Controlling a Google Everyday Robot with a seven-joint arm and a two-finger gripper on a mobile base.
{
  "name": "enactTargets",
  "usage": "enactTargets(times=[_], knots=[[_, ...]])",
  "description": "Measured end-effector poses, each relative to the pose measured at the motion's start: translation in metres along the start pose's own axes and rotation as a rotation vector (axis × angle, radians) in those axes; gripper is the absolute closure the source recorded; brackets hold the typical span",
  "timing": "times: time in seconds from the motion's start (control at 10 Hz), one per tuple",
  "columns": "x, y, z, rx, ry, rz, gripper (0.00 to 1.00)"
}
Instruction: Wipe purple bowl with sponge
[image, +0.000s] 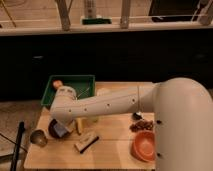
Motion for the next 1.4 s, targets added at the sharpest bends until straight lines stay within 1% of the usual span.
enactTargets(times=[0.2, 0.4, 0.7, 0.9, 1.0, 1.1, 1.2, 1.4], knots=[[0.013, -0.010, -0.002, -0.024, 0.018, -0.005, 1.00], [0.020, -0.022, -0.004, -0.038, 0.030, -0.020, 1.00], [0.010, -0.046, -0.001, -0.053, 0.032, -0.072, 1.00], [-0.005, -0.063, 0.004, -0.058, 0.029, -0.122, 1.00], [-0.013, -0.067, 0.006, -0.063, 0.027, -0.152, 1.00], [-0.018, -0.068, 0.007, -0.067, 0.023, -0.174, 1.00], [-0.030, -0.062, 0.008, -0.079, 0.009, -0.199, 1.00], [-0.040, -0.044, 0.007, -0.096, -0.003, -0.217, 1.00]])
